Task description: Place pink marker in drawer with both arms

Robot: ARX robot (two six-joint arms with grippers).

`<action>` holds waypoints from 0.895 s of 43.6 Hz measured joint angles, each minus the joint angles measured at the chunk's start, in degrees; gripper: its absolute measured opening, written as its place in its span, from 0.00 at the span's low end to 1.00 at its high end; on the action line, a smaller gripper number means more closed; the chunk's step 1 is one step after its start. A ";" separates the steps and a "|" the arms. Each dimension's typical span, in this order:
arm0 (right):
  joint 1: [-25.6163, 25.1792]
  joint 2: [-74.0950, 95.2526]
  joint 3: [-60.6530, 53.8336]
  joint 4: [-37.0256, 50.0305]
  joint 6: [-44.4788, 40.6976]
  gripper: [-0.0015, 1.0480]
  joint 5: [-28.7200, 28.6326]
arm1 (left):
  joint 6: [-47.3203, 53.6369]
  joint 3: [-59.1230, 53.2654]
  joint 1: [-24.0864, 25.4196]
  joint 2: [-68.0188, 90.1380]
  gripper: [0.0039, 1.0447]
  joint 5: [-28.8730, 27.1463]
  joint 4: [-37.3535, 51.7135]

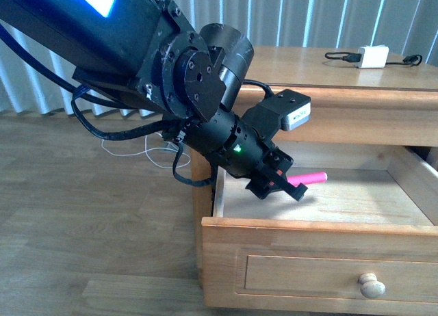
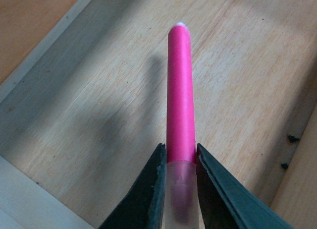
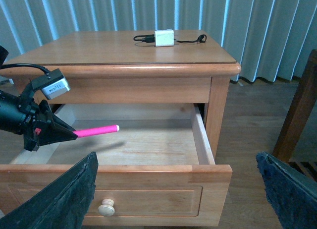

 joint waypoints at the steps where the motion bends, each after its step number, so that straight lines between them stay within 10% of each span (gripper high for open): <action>1: 0.00 0.00 0.00 0.00 0.00 0.92 0.00 | 0.00 0.17 -0.02 0.22 0.22 -0.04 0.00; 24: 0.00 0.00 0.00 0.00 0.00 0.92 0.00 | -1.81 -2.58 2.47 -4.02 0.95 1.53 6.93; 39: 0.00 0.00 0.00 0.00 0.00 0.92 -0.02 | -9.01 -15.69 7.39 -20.02 0.94 0.42 13.99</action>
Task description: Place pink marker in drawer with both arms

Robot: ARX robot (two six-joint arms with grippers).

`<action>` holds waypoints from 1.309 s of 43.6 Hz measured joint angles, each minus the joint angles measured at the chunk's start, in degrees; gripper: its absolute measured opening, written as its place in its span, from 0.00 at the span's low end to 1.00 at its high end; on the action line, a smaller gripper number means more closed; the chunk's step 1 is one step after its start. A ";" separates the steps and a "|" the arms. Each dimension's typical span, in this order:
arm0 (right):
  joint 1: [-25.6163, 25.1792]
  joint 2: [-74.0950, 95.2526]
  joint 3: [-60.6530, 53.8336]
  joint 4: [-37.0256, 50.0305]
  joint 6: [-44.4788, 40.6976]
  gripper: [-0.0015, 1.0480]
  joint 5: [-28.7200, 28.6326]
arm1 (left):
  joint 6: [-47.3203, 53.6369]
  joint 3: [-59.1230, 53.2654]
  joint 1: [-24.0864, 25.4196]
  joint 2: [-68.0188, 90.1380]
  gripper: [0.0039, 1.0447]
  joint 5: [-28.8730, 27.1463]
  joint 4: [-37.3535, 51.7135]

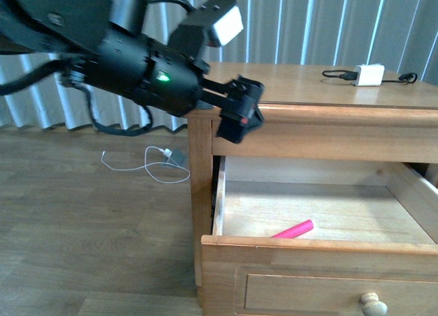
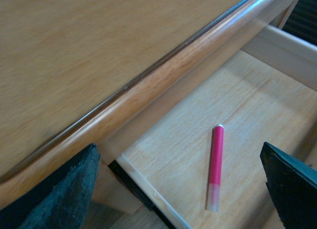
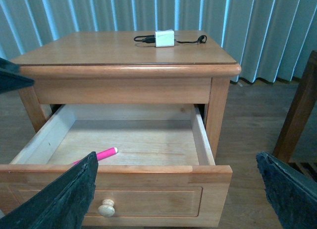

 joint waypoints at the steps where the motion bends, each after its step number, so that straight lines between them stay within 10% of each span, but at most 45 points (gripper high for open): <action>1: 0.00 0.00 0.00 0.00 0.00 0.92 -0.02 | -0.44 -1.66 0.46 -1.90 0.94 0.20 0.42; 20: 0.00 0.00 0.00 0.00 0.00 0.92 0.02 | -11.91 -31.04 15.08 -40.24 0.94 -8.90 6.21; 43: 0.00 0.00 0.00 0.00 0.00 0.92 0.02 | -21.24 -54.16 34.25 -75.71 0.94 -3.15 -8.48; 57: 0.00 0.00 0.00 0.00 0.00 0.92 0.02 | -16.94 -68.04 27.12 -84.72 0.29 -14.27 6.21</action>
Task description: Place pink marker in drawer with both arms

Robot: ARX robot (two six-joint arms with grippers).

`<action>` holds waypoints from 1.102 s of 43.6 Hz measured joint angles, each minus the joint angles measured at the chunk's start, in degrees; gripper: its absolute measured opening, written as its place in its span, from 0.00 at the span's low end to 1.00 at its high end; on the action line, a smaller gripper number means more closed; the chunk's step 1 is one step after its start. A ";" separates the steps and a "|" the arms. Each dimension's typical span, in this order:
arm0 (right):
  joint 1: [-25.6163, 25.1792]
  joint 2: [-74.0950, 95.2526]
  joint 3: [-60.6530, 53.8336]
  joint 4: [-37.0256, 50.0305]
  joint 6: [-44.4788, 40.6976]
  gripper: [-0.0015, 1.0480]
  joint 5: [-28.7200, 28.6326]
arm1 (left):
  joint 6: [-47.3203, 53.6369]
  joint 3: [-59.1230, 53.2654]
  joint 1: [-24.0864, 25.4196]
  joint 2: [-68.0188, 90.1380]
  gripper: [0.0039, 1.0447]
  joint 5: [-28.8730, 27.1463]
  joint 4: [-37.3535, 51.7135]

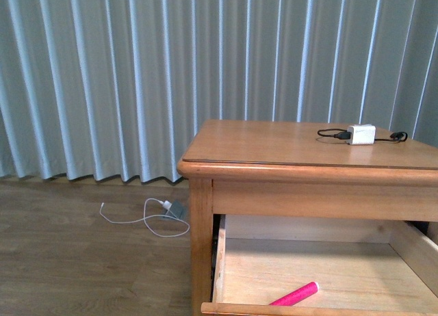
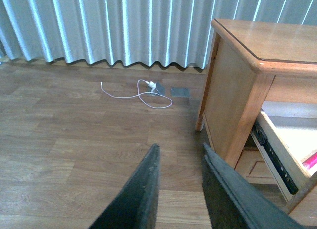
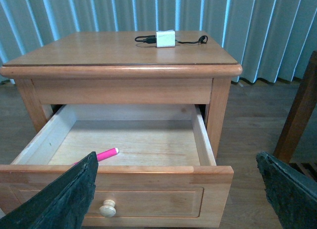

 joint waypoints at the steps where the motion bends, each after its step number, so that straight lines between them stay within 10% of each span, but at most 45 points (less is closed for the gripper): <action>1: 0.00 0.00 0.00 0.00 0.00 0.92 0.00 | 0.04 -0.59 -0.52 -0.66 0.24 -0.66 0.00; 7: 0.00 0.00 0.00 0.00 0.00 0.92 0.00 | 0.11 -2.62 -6.40 -3.43 0.03 -6.38 -0.09; 48: 0.00 0.00 0.00 0.00 0.00 0.92 0.00 | 0.39 -8.83 -7.04 -23.67 0.04 -6.91 -13.07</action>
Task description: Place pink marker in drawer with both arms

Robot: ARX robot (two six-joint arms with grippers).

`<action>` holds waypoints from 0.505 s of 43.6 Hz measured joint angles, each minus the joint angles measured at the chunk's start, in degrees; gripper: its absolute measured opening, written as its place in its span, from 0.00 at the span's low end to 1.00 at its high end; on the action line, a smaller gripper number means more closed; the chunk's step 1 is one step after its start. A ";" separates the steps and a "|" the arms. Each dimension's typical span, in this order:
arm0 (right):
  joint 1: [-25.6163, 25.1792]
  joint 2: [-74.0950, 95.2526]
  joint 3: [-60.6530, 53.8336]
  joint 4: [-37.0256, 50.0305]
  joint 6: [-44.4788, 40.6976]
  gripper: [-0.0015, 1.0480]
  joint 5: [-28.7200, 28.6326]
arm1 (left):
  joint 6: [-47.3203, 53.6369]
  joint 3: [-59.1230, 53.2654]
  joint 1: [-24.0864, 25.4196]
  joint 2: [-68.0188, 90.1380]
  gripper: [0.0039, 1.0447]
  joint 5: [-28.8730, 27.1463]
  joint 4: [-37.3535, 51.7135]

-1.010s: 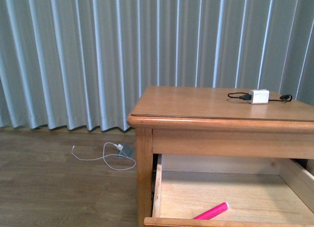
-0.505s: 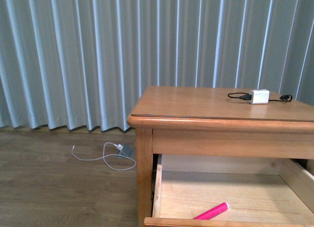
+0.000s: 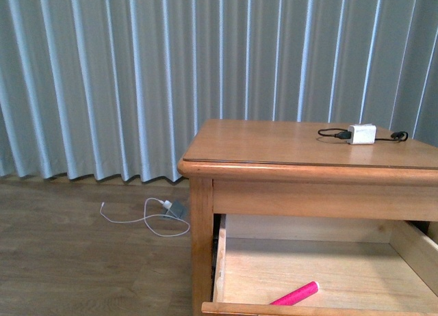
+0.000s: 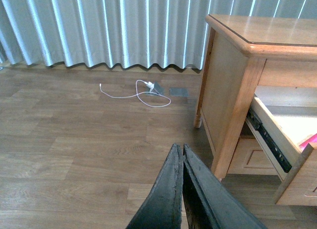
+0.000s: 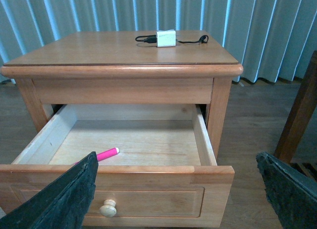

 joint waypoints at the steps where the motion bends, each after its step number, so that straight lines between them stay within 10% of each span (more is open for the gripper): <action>1: 0.00 0.00 0.00 0.00 0.00 0.92 0.00 | 0.00 0.00 0.00 0.00 0.04 0.00 0.00; 12: 1.51 3.13 0.85 -5.20 -3.32 0.92 -2.27 | -0.02 0.00 0.00 0.00 0.34 0.00 0.00; 22: 6.10 35.56 6.62 -2.03 -2.56 0.92 -4.48 | -0.02 0.00 0.00 -0.02 0.84 0.00 0.00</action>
